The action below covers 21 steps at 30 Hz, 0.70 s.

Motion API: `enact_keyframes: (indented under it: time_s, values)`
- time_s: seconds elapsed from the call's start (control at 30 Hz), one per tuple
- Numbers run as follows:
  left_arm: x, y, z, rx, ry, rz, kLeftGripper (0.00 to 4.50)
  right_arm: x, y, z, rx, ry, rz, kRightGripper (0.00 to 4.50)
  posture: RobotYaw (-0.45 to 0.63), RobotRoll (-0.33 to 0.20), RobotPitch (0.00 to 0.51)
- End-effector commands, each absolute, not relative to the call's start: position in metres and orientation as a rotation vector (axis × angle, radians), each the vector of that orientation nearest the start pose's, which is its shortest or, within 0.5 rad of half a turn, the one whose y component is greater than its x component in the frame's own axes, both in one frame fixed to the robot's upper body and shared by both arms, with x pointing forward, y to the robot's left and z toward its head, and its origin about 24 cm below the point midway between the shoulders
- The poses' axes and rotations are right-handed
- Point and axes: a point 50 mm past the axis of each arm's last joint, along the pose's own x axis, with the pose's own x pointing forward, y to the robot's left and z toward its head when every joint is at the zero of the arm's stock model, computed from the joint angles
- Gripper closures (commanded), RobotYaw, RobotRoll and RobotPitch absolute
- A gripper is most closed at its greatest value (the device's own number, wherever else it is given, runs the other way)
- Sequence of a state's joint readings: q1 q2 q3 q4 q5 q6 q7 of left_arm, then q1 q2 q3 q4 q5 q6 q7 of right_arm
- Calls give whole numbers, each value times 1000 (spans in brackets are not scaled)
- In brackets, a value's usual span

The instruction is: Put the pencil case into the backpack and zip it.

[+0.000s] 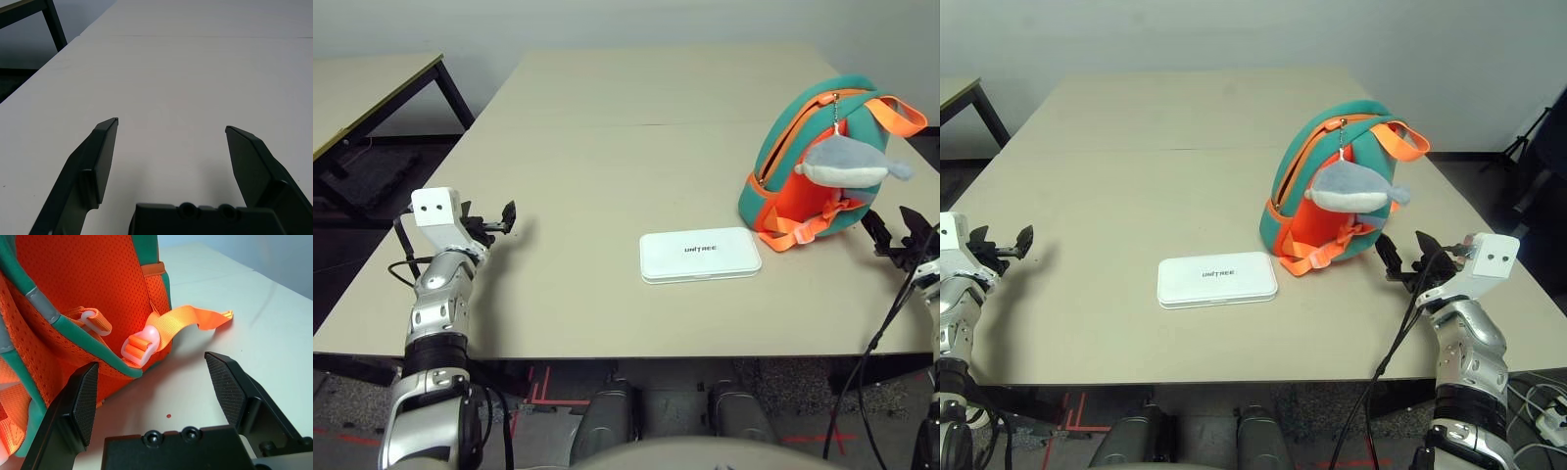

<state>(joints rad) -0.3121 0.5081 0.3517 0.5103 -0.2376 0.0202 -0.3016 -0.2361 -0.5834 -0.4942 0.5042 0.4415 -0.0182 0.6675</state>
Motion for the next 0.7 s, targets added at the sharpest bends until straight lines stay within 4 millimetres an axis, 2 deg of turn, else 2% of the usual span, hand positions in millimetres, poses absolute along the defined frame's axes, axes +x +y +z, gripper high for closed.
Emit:
enact_keyframes:
  time_s: [0.03,0.17,0.33,0.5,0.7]
  values:
    - [296,321,78,92,82,115,0,263,-357,98,11,-64,81,39,40,0,0]
    - [308,313,90,107,52,63,0,261,-360,103,-7,-79,75,39,21,0,0]
    - [313,311,109,125,27,-18,0,255,-366,117,13,-81,19,39,-16,0,2]
    - [301,309,123,-54,143,-199,0,247,-379,136,104,103,-103,39,5,0,0]
    - [276,301,148,-241,343,-413,0,242,-364,144,187,413,-74,39,29,0,0]
